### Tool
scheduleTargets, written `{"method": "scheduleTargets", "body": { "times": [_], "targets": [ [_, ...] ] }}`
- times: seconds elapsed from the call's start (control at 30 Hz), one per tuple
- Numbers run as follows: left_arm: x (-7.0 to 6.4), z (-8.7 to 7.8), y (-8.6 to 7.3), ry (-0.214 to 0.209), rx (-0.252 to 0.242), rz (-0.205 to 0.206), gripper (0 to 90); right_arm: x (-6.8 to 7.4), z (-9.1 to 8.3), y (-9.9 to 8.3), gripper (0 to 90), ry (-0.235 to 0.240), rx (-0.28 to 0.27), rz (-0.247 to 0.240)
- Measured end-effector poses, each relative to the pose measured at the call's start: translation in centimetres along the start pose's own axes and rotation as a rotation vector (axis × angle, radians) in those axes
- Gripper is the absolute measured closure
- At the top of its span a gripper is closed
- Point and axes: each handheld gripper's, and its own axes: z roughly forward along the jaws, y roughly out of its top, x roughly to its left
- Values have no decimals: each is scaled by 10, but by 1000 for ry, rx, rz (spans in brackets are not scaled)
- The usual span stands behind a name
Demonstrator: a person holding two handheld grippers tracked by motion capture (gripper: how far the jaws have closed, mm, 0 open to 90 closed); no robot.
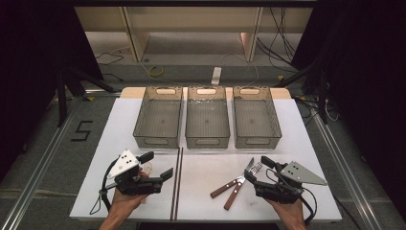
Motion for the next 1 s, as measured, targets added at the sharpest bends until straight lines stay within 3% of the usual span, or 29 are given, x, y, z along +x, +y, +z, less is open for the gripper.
{"method": "scheduleTargets", "body": {
  "times": [0.2, 0.53, 0.83, 0.93, 1.0],
  "targets": [
    [0, 0, 0, 2, 10, 2, 86, 0, 0, 0, 226, -3, 2, -1],
    [4, 1, 1, 15, 18, -27, 85, -1, -2, 3, 234, -15, -1, -8],
    [9, 5, 0, 57, 86, -63, 90, 1, 0, 3, 234, -2, 5, -12],
    [9, 7, 1, 61, 123, -73, 100, 1, 0, 3, 235, -3, 6, -14],
    [8, 9, 3, 68, 163, -58, 106, 1, 0, 3, 236, -3, 10, -11]
  ]
}}
